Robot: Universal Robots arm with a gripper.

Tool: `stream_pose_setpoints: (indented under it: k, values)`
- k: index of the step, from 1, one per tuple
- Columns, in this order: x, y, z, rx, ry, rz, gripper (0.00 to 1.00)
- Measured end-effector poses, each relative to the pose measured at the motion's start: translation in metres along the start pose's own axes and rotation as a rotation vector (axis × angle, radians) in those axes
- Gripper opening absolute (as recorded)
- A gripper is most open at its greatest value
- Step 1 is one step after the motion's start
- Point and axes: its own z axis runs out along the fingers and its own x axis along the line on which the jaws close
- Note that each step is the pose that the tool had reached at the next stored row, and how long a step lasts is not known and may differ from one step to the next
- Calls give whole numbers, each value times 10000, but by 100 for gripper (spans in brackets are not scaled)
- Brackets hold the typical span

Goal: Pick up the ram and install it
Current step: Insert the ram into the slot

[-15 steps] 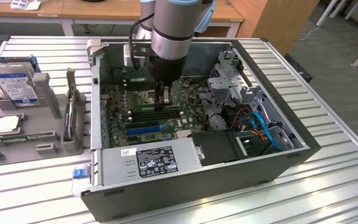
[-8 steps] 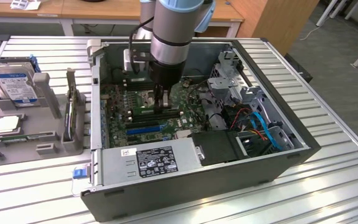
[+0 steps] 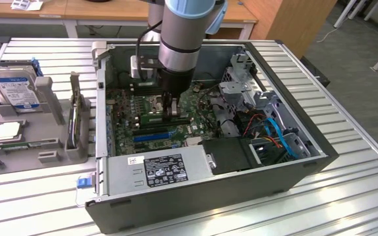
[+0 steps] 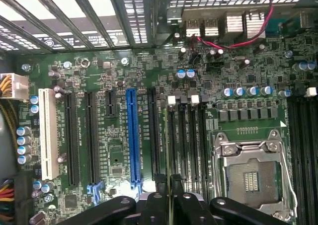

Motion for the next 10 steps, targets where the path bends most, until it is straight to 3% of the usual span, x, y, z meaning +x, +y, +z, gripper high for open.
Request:
stream_pose_setpoints:
  k: [10]
  values:
    - [-53, 3, 98, 0, 18, 16, 14]
